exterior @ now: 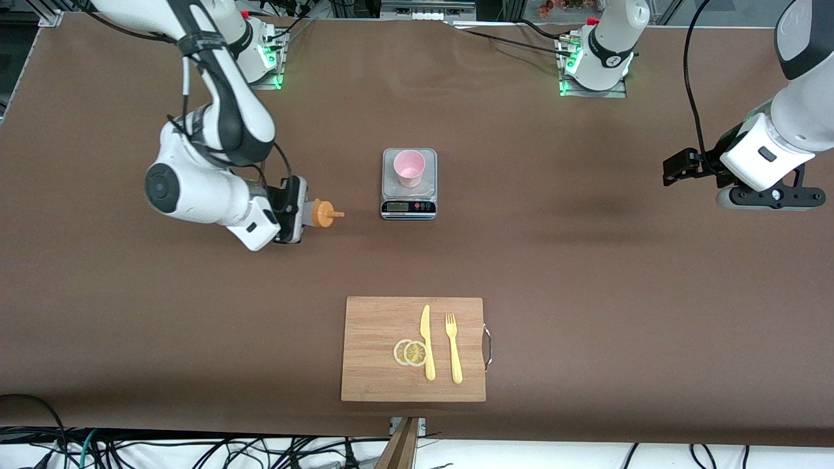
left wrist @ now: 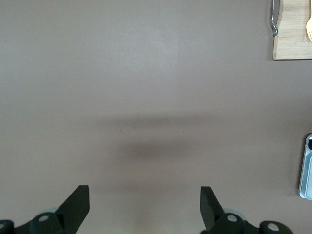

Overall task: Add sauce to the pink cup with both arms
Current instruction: 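Lift the bottle with the right gripper over the pink cup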

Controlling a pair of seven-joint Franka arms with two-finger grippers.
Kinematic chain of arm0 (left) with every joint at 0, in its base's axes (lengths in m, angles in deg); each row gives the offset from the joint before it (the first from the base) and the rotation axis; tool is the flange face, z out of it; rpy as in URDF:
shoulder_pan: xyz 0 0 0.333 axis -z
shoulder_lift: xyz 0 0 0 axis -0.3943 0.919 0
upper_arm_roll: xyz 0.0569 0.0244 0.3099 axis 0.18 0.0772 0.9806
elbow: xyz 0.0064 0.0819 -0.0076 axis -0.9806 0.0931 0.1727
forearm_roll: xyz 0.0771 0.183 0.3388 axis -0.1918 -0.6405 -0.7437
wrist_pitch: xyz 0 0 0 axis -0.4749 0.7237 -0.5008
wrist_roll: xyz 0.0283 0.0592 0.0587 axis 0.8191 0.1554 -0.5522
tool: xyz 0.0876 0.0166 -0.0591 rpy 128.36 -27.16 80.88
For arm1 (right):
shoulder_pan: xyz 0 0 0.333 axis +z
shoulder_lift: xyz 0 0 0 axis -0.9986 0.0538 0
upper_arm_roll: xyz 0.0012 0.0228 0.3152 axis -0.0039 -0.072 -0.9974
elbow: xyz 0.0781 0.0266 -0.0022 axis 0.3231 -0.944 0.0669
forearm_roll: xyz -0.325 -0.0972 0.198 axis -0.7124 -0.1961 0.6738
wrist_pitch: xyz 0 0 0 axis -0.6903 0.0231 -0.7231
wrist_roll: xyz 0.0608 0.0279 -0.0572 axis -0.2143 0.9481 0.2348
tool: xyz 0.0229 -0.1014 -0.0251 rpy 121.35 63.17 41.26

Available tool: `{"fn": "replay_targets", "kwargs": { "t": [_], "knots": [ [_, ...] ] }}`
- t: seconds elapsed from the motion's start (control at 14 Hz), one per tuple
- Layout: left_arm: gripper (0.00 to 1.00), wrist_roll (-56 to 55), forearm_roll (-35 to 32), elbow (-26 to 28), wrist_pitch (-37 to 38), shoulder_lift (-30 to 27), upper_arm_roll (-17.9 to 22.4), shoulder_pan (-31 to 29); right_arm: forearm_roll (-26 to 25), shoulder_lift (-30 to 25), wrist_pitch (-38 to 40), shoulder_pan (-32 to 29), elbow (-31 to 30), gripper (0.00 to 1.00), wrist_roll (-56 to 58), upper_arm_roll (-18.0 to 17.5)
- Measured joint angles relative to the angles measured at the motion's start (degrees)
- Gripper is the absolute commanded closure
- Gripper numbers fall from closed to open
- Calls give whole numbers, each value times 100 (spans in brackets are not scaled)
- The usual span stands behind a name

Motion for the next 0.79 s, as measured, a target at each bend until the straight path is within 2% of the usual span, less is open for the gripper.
{"fn": "replay_targets", "kwargs": {
  "t": [0.29, 0.79],
  "knots": [
    [0, 0, 0, 0, 0, 3, 0, -2, -794, -32, -23, 623, 2, 100, -907, -9],
    [0, 0, 0, 0, 0, 6, 0, -4, -1526, -49, -4, 1347, 2, 100, -1591, -11]
  ]
}}
